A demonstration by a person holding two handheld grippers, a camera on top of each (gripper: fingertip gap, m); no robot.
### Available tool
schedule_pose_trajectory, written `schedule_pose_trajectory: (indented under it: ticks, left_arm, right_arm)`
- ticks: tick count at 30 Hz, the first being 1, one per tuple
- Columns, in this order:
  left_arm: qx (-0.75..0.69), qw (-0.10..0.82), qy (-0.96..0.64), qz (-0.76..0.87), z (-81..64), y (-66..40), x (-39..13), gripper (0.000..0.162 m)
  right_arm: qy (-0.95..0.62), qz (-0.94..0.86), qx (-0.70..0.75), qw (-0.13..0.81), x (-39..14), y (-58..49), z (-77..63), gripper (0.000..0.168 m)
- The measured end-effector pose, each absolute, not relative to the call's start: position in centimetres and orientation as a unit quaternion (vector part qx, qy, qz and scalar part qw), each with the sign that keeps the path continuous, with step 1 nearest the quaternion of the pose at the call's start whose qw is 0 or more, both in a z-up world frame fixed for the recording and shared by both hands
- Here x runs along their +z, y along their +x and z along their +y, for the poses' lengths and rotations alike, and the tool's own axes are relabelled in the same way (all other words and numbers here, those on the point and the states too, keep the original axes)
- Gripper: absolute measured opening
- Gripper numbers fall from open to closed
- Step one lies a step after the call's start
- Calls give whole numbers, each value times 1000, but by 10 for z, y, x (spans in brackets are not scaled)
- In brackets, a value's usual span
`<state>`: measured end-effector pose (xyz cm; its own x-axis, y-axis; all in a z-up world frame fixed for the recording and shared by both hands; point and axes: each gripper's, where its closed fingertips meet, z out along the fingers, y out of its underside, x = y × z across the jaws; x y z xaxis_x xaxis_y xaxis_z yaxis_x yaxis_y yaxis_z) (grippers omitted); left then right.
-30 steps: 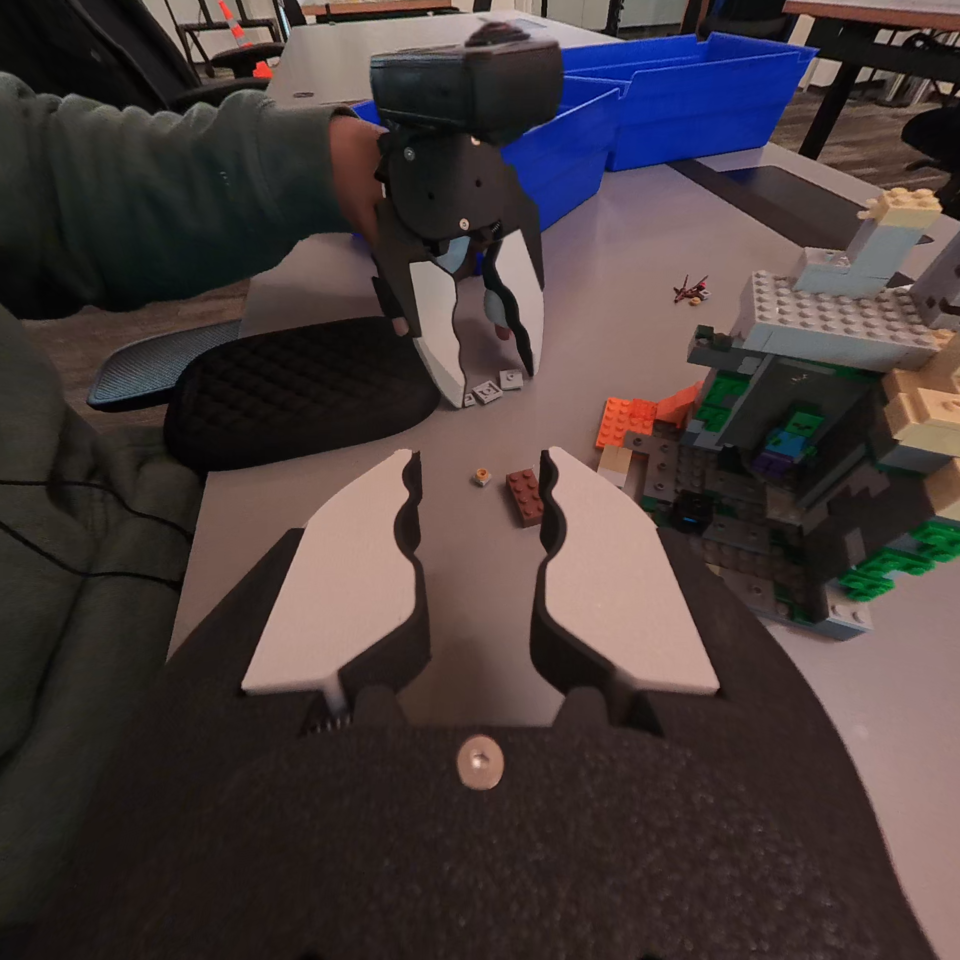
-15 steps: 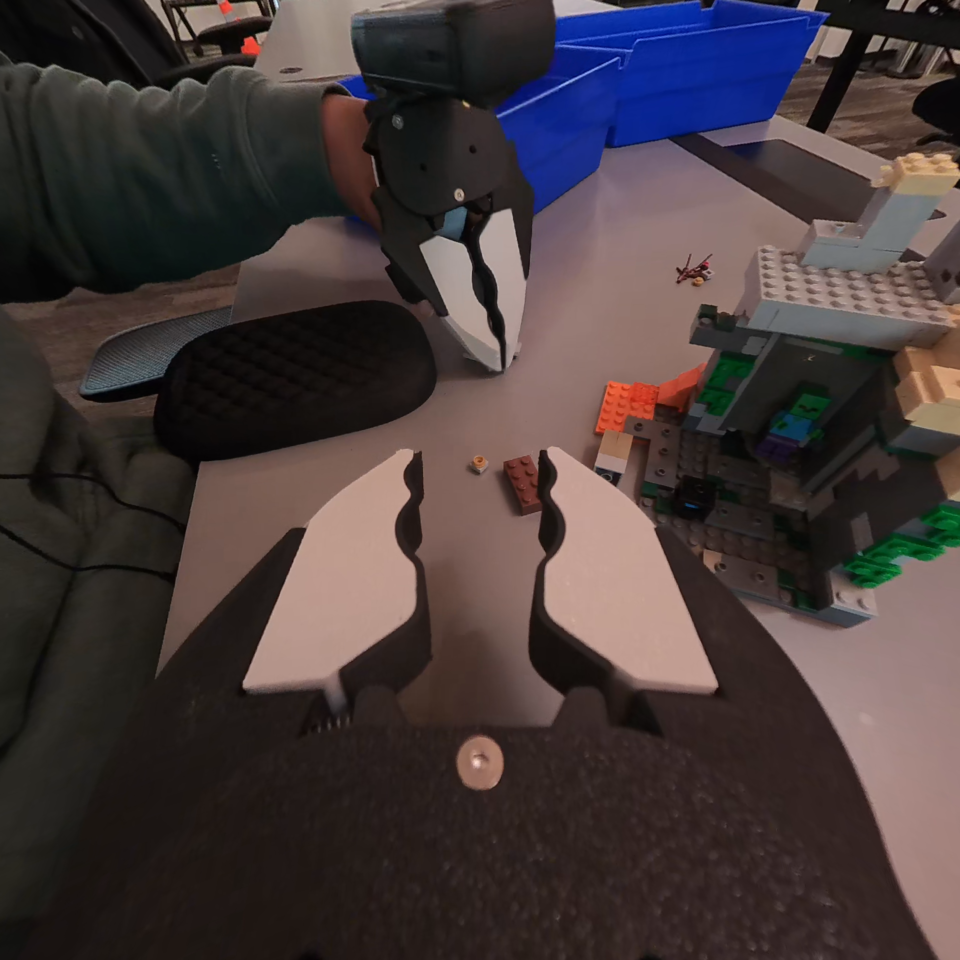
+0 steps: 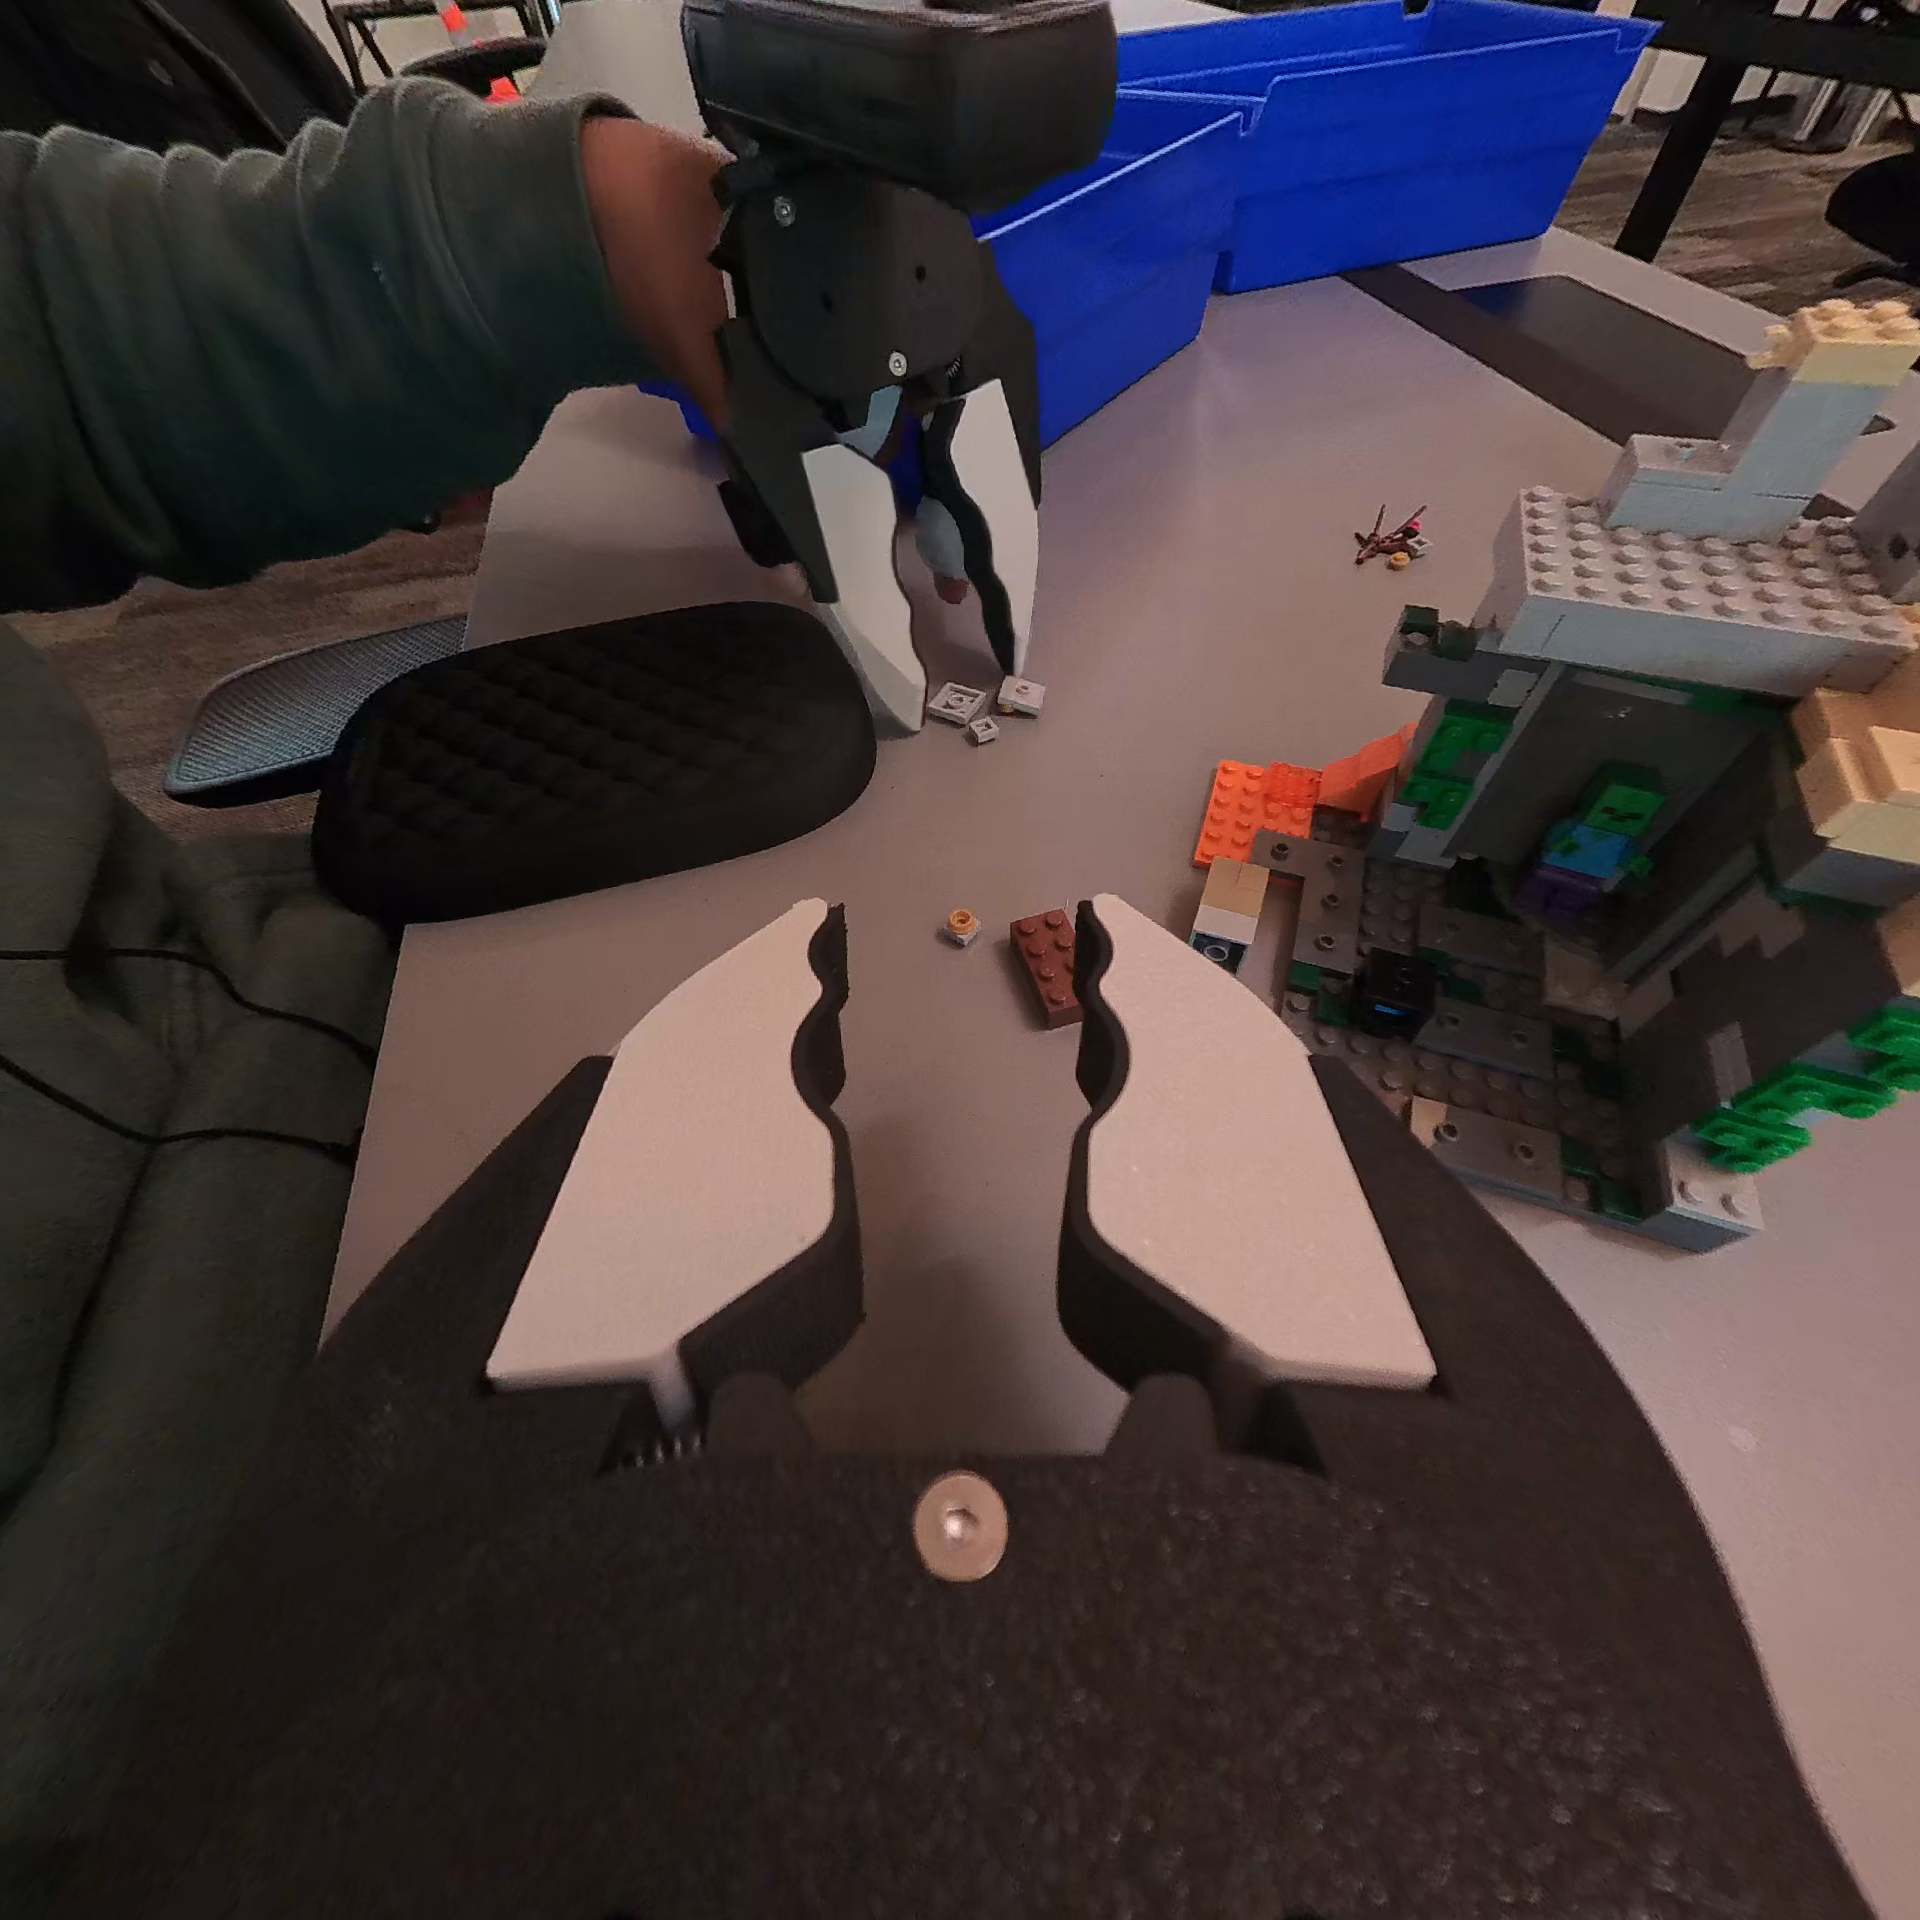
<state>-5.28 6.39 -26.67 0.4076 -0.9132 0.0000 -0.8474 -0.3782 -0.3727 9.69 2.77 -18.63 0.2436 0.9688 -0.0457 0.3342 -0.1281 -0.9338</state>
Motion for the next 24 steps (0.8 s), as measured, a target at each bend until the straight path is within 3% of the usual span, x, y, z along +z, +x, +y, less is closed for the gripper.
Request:
schedule_pose_trajectory:
  ticks: [3, 8, 13, 19, 24]
  left_arm:
    - [-110, 150, -827, 530, 61, -50, -267, 19]
    - [-91, 162, -829, 528, 64, -52, -265, 17]
    - [-83, 227, -828, 506, 68, -64, -229, 16]
    - [-4, 284, -866, 412, 86, -156, -168, 17]
    - [37, 255, -902, 345, 85, -230, -170, 17]
  right_arm:
    - [-657, -497, 362, 436, -187, 97, 28, 42]
    - [-658, -496, 359, 438, -186, 99, 28, 41]
    - [-658, -490, 358, 445, -184, 102, 31, 28]
    - [-659, -486, 358, 449, -183, 102, 33, 24]
    - [-662, -498, 349, 439, -189, 100, 31, 24]
